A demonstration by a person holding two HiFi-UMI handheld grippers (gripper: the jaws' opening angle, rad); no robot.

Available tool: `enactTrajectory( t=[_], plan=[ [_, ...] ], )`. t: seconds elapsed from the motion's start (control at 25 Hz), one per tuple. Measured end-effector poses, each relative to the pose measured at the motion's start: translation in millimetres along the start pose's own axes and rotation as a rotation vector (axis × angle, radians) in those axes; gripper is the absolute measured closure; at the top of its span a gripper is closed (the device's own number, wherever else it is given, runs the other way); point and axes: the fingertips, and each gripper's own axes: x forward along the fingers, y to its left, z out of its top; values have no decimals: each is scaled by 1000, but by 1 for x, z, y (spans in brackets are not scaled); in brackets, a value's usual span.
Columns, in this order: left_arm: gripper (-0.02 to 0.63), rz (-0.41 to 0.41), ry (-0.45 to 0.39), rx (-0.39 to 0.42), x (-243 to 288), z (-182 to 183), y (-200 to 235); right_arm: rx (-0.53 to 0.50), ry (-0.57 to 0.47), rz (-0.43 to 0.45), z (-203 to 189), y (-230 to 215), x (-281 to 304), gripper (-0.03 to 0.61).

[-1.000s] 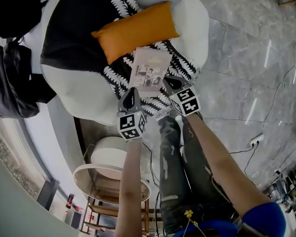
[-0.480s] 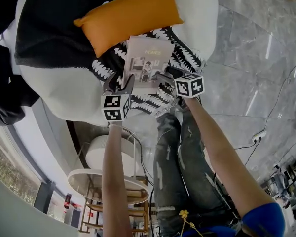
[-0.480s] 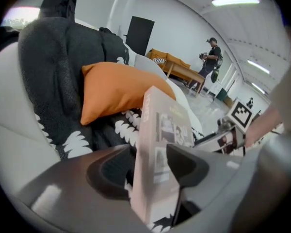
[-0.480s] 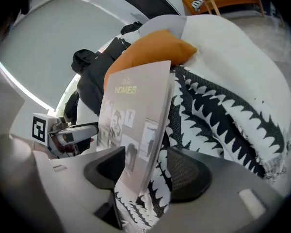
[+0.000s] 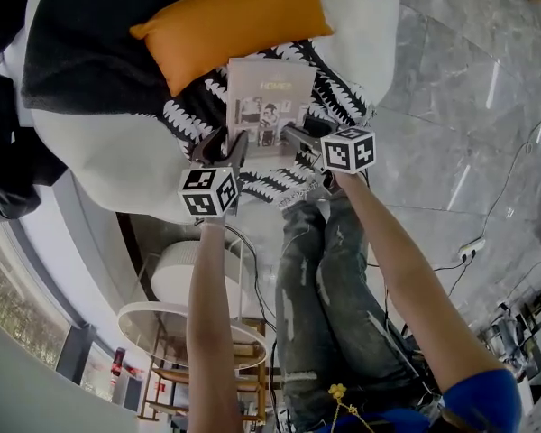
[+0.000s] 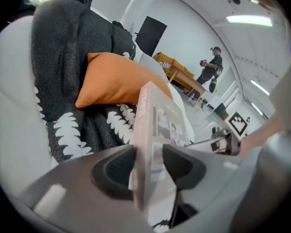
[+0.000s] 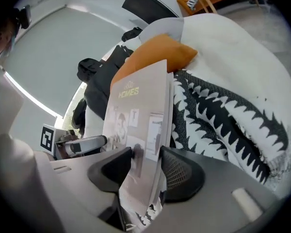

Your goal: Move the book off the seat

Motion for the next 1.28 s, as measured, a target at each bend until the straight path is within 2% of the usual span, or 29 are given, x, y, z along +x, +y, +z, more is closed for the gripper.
enactTrajectory(
  t=[0.12,0.36,0.68,0.88,0.96,1.08,1.28],
  plan=[
    [433,31,-52,-55,-21,12,-18,-28,-4,-3,13,17,-24,390],
    [433,63,-124,-167,-73,44,-66,-156,7,-19,53,64,-88,390],
    [433,122,-285,-274,-205,115,-142,-359,29,0,109,192,-198,390],
    [434,182,-373,-272,-296,162,-190,-523,45,1,142,281,-265,390],
    [437,197,-418,-275,-332,181,-211,-555,26,-2,152,316,-295,390],
    [440,220,-481,-235,-379,210,-242,-596,-4,-7,166,361,-339,394],
    [443,228,-546,-195,-452,235,-293,-638,-68,0,168,422,-407,400]
  ],
)
